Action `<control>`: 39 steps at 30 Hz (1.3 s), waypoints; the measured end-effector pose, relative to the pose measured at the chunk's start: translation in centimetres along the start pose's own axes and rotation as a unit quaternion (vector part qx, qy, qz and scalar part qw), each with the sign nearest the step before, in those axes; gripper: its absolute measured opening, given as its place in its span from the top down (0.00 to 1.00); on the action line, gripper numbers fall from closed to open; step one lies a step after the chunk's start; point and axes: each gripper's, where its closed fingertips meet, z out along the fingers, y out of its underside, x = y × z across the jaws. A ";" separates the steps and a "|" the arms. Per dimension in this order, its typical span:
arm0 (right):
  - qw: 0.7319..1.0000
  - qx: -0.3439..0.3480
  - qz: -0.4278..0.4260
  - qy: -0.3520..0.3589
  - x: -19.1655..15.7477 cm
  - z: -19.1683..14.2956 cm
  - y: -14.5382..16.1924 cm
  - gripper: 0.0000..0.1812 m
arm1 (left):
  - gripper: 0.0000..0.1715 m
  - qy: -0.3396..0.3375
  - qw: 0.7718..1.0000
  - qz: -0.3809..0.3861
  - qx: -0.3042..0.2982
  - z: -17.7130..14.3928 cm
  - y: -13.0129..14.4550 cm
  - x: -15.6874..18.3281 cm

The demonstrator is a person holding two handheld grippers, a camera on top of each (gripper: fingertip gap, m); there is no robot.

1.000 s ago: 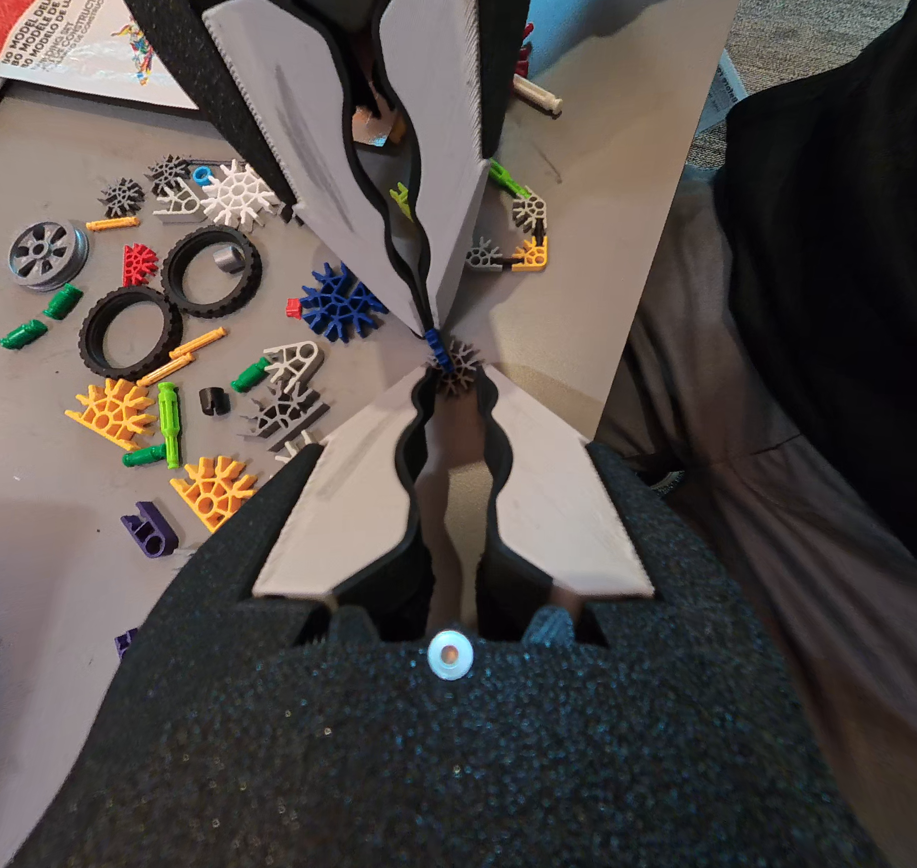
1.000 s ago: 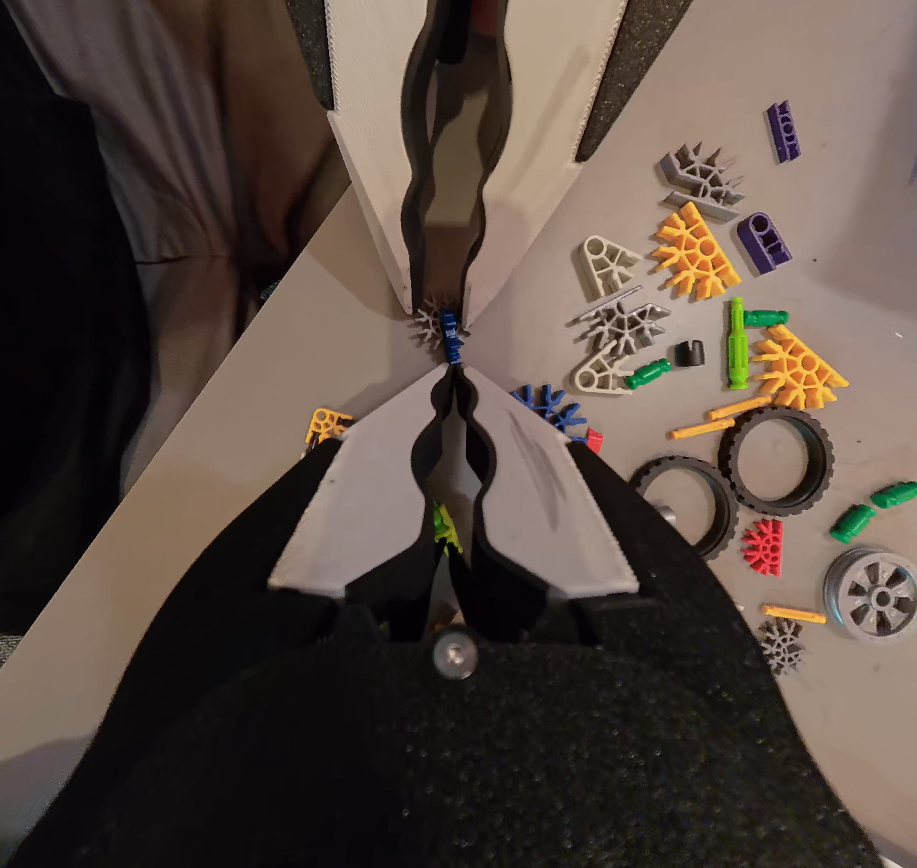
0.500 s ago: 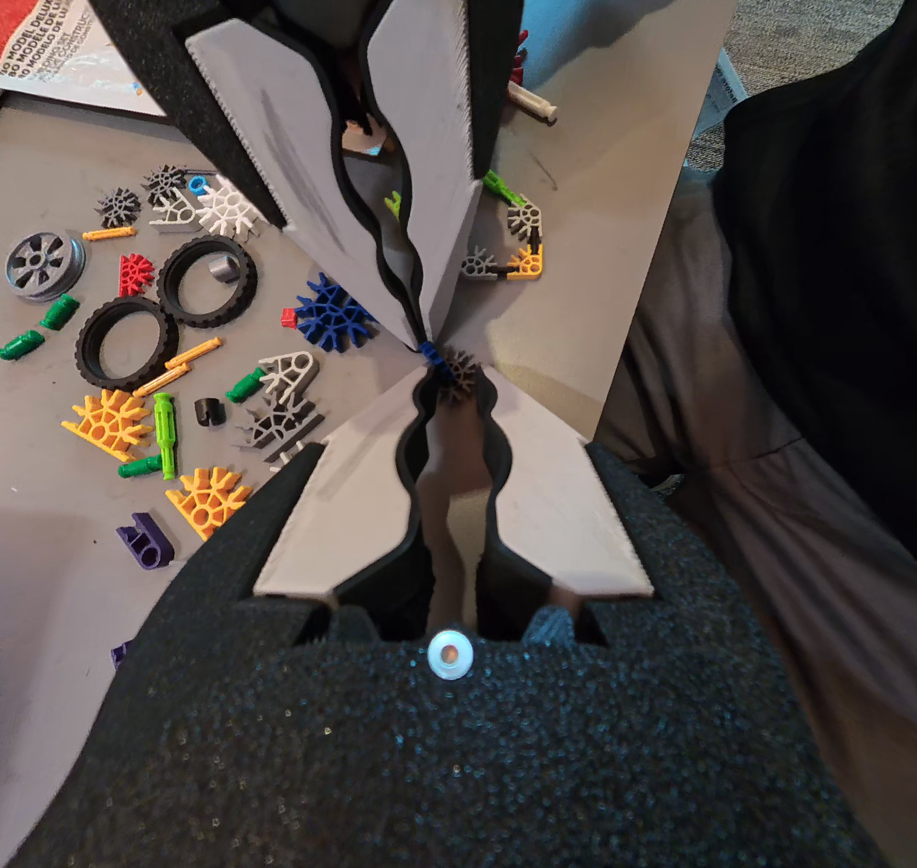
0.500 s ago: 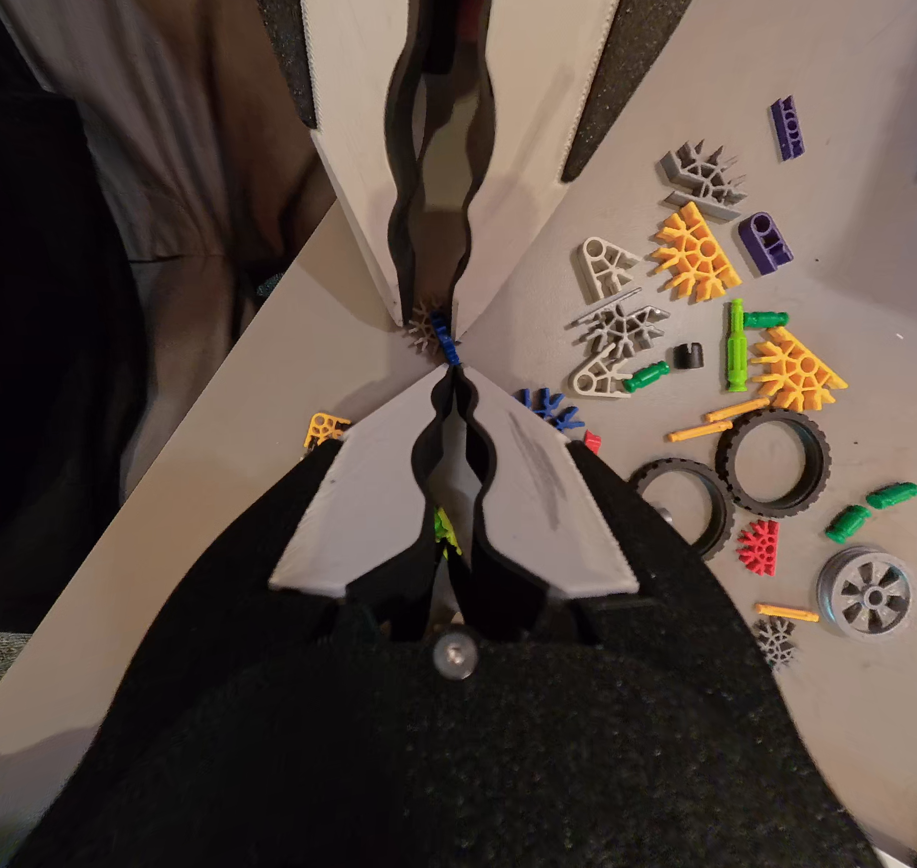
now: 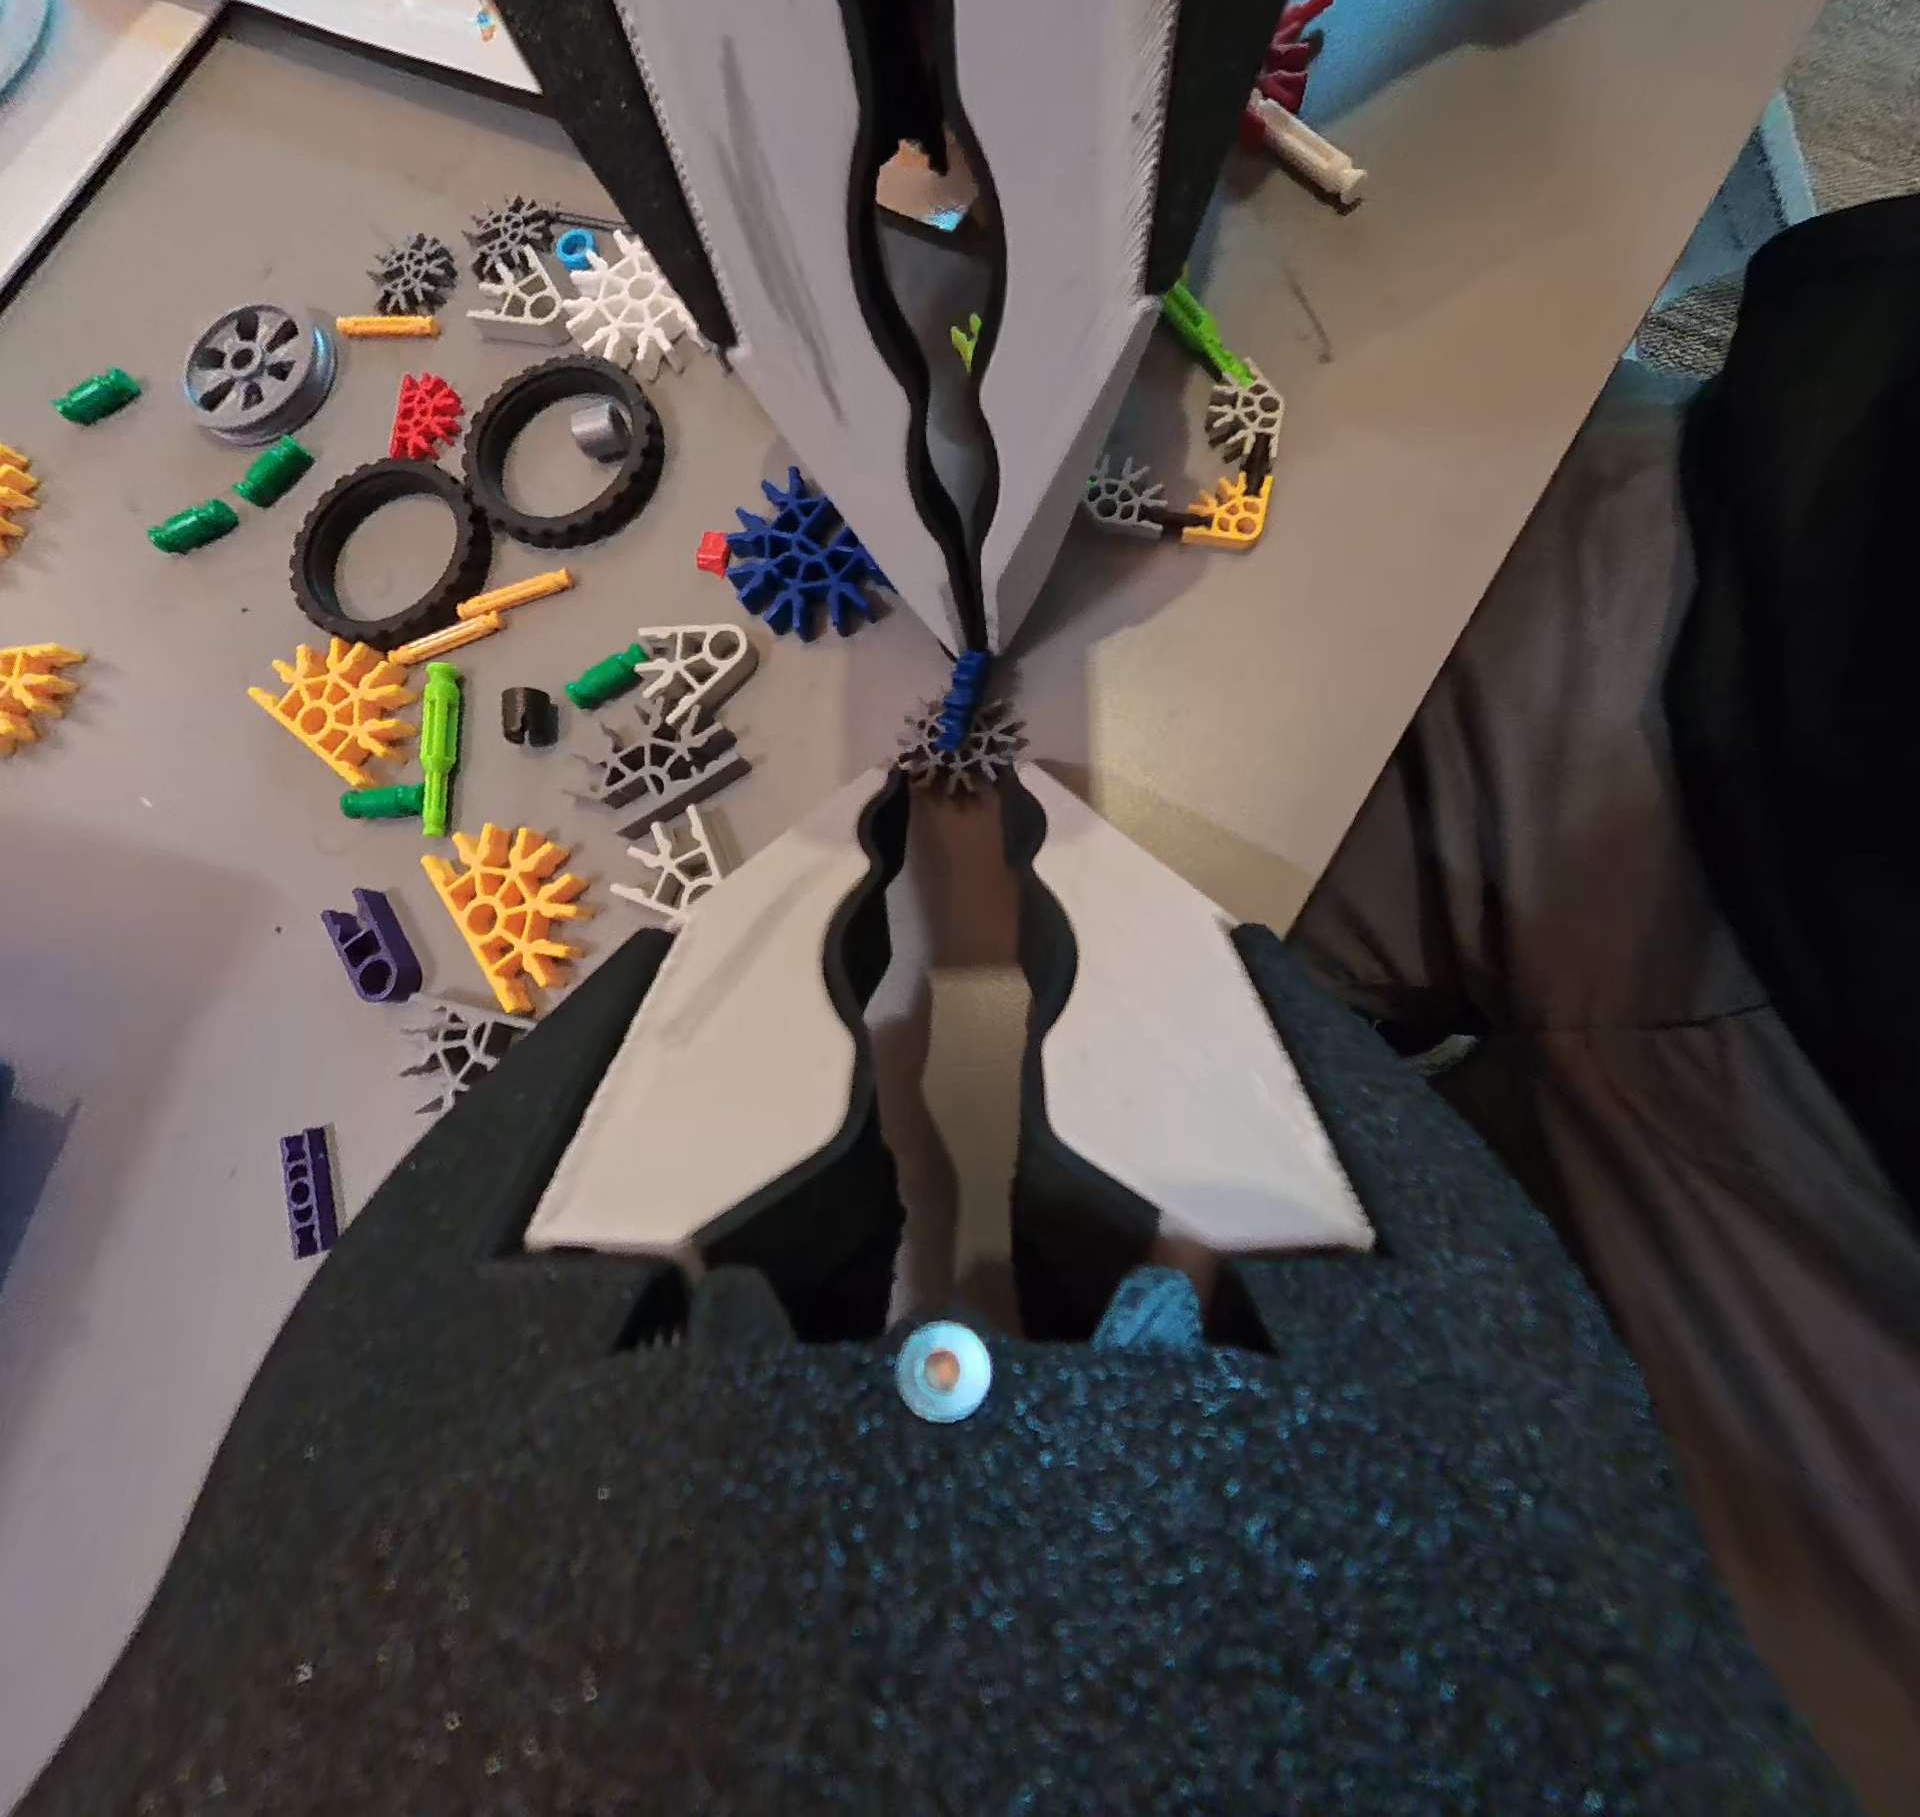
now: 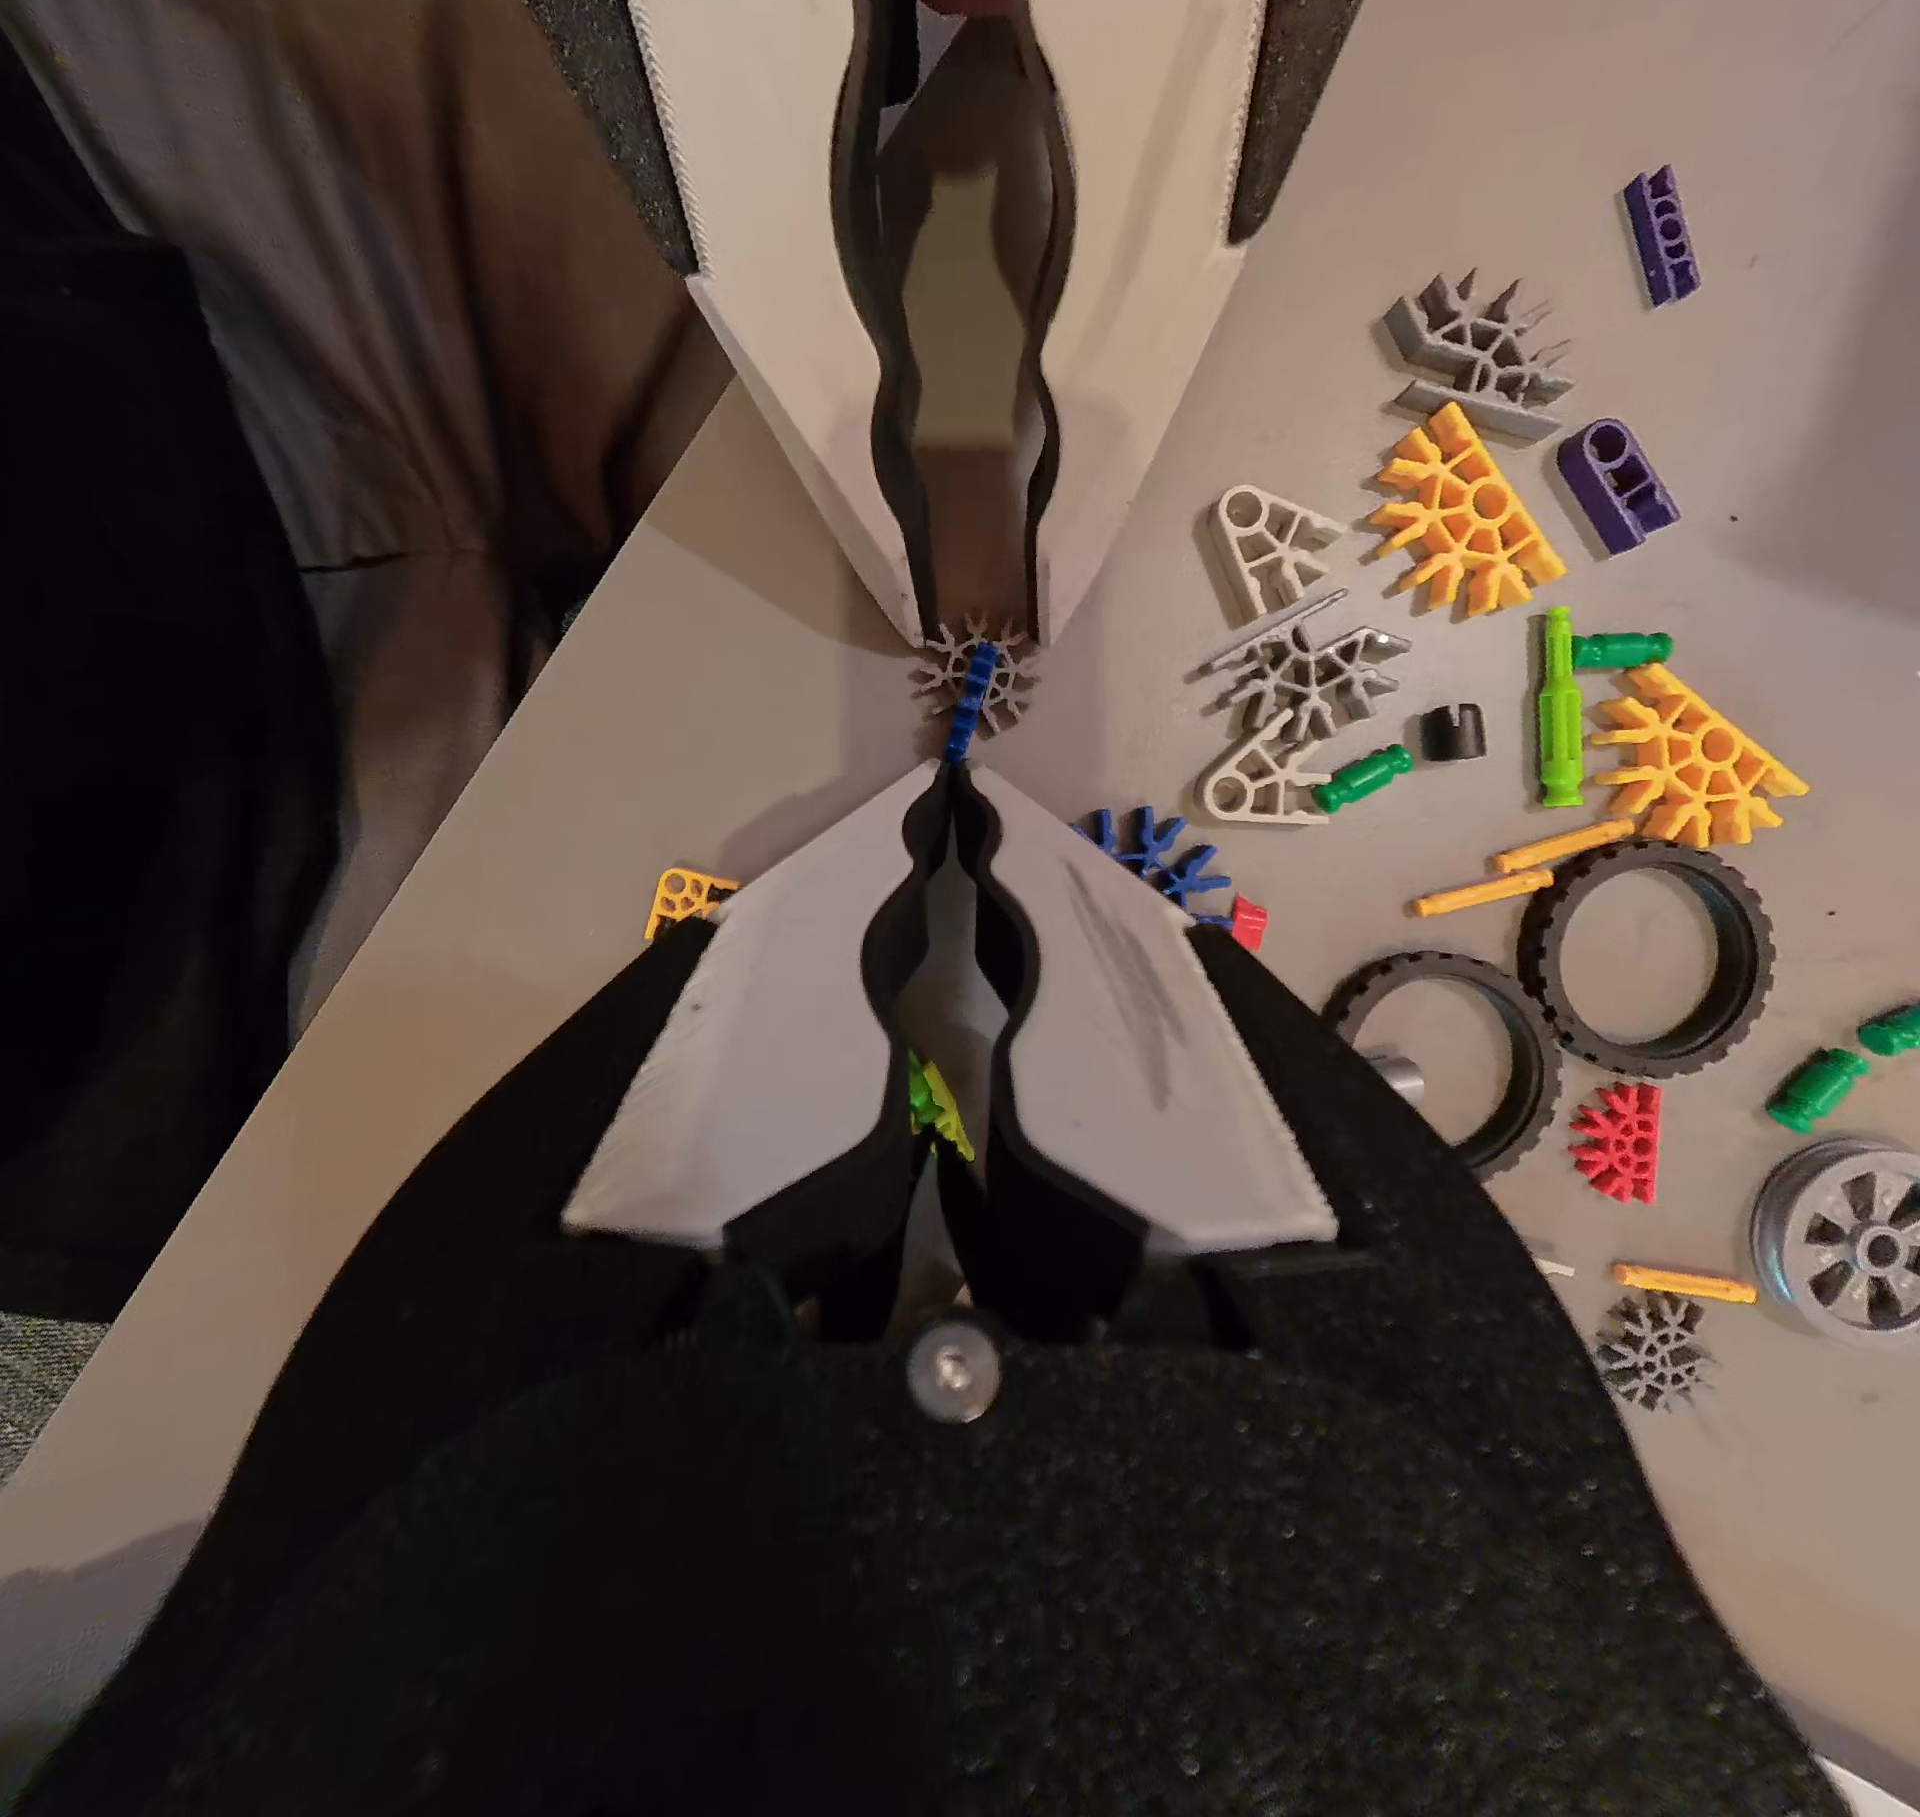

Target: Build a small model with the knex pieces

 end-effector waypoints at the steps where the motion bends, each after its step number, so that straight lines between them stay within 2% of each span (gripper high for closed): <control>1: 1.000 -0.001 0.000 0.000 0.0 0.0 0.0 1.00 | 0.91 0.004 1.000 0.001 0.000 0.0 0.0 0.0; 12: 1.000 0.002 0.009 -0.002 0.0 0.0 0.0 1.00 | 0.88 0.056 0.998 -0.007 0.002 0.7 -0.7 1.0; 25: 0.999 0.015 -0.034 0.022 0.3 -0.1 -0.6 0.96 | 0.88 0.060 0.998 0.011 0.002 0.6 -0.6 1.0; 39: 0.999 0.038 -0.024 -0.003 -0.2 0.2 -0.9 0.99 | 0.88 0.043 0.998 0.050 0.007 0.5 -0.7 0.9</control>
